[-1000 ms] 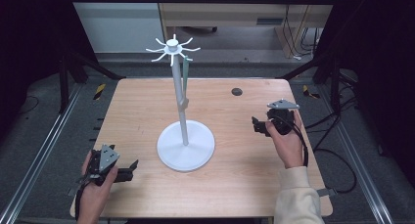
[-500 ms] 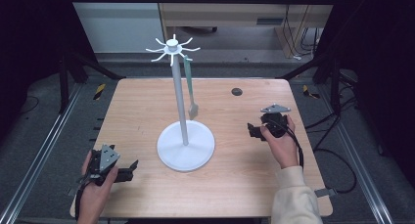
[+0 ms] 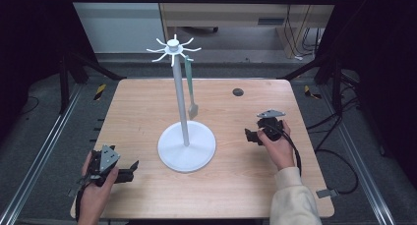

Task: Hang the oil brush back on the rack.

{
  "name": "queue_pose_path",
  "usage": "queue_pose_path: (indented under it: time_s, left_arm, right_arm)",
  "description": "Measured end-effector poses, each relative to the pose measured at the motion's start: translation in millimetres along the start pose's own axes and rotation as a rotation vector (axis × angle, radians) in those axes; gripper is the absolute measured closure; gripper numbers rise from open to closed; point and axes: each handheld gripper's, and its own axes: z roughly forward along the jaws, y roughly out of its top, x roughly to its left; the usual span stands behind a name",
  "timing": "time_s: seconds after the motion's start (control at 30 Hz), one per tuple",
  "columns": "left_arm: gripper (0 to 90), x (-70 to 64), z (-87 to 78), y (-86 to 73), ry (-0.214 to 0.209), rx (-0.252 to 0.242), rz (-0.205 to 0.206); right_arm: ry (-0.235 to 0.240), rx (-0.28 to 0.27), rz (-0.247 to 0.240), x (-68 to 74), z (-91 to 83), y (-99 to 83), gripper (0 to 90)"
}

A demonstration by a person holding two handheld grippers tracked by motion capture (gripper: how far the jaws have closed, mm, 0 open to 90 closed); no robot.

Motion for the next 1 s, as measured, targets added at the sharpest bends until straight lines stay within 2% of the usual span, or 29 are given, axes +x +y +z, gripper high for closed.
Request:
queue_pose_path:
  time_s: [0.1,0.2,0.43,0.7,0.93,1.0]
  left_arm:
    - [2.7,-0.8,0.5,0.1,-0.001,0.003,0.003]
    - [2.7,-1.3,-0.2,0.5,-0.001,0.003,0.007]
    - [2.7,-1.1,0.6,0.1,0.001,0.004,0.005]
    - [2.7,-1.2,0.6,0.3,-0.001,0.007,0.01]
    - [2.7,-1.4,0.9,0.2,0.001,0.008,0.011]
    - [2.7,-1.6,1.2,0.2,0.0,0.008,0.012]
  right_arm:
    - [0.007,0.008,-0.008,2.4,3.2,-0.9,11.5]
    - [0.055,0.002,0.004,7.6,9.2,-2.2,11.5]
    - [0.096,-0.013,-0.006,13.9,20.9,-4.3,11.5]
    - [0.11,-0.013,-0.032,20.7,28.4,-5.4,11.5]
    - [0.151,-0.021,-0.016,34.2,34.0,-2.2,11.5]
    - [0.15,-0.018,-0.021,35.8,34.4,-1.7,11.5]
